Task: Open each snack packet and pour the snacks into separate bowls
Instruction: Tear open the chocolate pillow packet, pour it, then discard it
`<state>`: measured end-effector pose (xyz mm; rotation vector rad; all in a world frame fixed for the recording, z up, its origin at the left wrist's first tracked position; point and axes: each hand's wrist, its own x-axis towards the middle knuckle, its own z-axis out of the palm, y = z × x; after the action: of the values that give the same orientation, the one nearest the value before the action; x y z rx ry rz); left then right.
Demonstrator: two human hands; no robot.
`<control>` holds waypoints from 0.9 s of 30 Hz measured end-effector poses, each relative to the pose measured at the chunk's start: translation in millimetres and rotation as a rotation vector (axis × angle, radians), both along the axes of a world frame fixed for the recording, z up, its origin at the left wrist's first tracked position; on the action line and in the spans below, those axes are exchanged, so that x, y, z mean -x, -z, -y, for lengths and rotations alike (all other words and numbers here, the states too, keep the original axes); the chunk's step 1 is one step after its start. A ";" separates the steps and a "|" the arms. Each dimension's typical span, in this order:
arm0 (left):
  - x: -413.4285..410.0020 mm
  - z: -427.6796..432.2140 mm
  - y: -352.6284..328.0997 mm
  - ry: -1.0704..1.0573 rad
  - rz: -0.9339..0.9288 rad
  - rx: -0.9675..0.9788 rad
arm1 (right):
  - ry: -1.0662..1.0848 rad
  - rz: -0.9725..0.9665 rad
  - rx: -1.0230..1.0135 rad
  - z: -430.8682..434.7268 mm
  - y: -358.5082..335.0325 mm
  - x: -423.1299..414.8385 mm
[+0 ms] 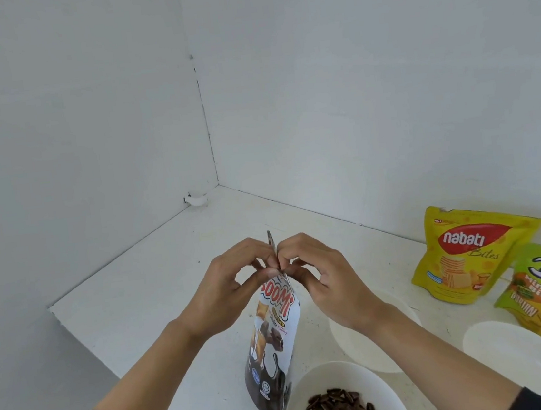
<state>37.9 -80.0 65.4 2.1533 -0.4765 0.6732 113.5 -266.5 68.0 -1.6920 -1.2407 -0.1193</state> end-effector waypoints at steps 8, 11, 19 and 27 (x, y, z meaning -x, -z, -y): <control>-13.4 -9.7 -11.8 0.081 -0.161 -0.024 | 0.021 -0.027 0.000 2.6 3.4 -2.8; -19.2 -7.3 -14.7 0.070 -0.123 -0.080 | 0.050 0.014 0.001 6.8 2.7 -1.2; -17.9 0.8 -12.0 0.085 -0.069 0.023 | 0.083 0.154 -0.024 11.4 -8.0 -1.2; -5.9 -13.3 -9.8 0.036 -0.067 -0.203 | 0.055 0.316 0.086 12.9 -1.7 -8.4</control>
<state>43.8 -66.7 75.2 2.3436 -0.5669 0.5504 121.9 -279.4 69.7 -1.8318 -1.4480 -0.3839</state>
